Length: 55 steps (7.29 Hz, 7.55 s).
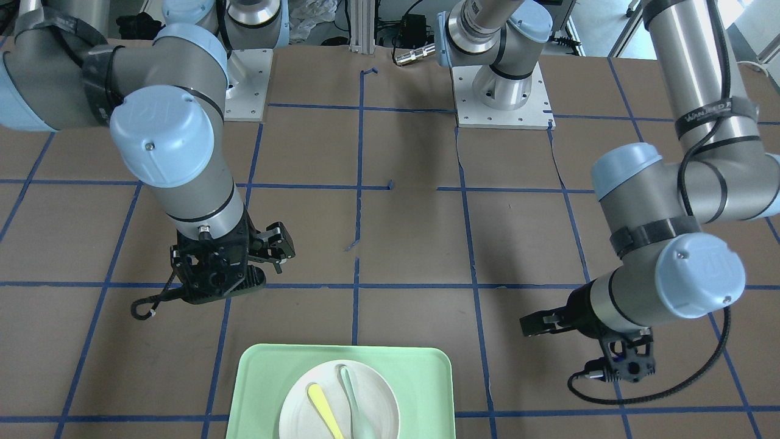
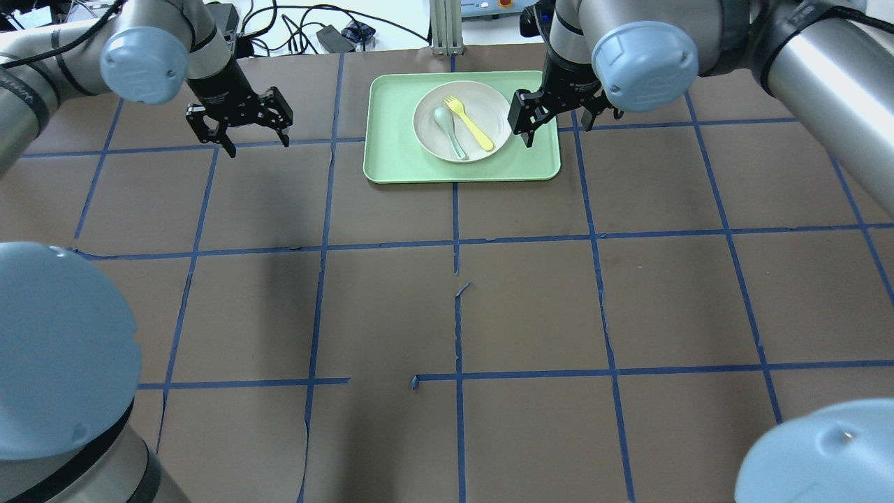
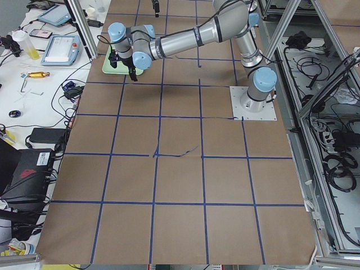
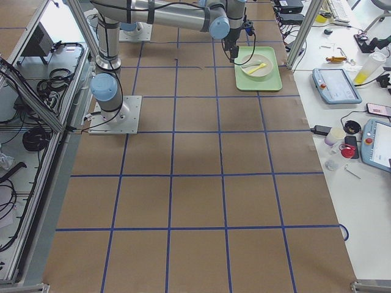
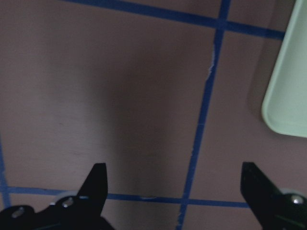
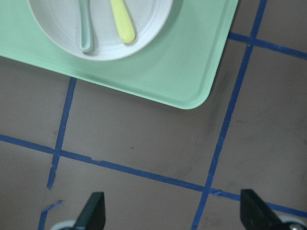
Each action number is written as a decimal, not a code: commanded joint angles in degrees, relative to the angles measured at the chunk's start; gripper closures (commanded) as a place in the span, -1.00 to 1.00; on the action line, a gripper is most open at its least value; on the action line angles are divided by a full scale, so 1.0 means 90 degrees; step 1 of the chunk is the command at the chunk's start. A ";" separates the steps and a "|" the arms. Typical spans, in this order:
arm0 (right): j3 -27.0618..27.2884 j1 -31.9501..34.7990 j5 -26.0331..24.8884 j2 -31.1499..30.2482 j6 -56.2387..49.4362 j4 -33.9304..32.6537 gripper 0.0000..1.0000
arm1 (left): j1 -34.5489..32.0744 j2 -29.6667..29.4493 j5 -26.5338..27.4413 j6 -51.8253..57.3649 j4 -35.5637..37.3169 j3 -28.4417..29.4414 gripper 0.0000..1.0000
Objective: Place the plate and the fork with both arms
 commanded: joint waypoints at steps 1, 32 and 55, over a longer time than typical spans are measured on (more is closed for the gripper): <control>-0.0736 0.0339 0.0074 0.0883 -0.0265 -0.0001 -1.00 | 0.0264 0.0362 0.0328 0.0300 -0.0004 -0.0433 -1.00; -0.1863 -0.0166 -0.0972 0.2391 0.0184 -0.0753 1.00 | 0.0275 0.0519 0.0689 0.0300 0.0533 -0.1284 -1.00; -0.0183 -0.0578 -0.0072 -0.1515 0.1287 0.2762 -1.00 | -0.0056 0.2228 0.0689 0.0222 -0.1361 -0.0963 -1.00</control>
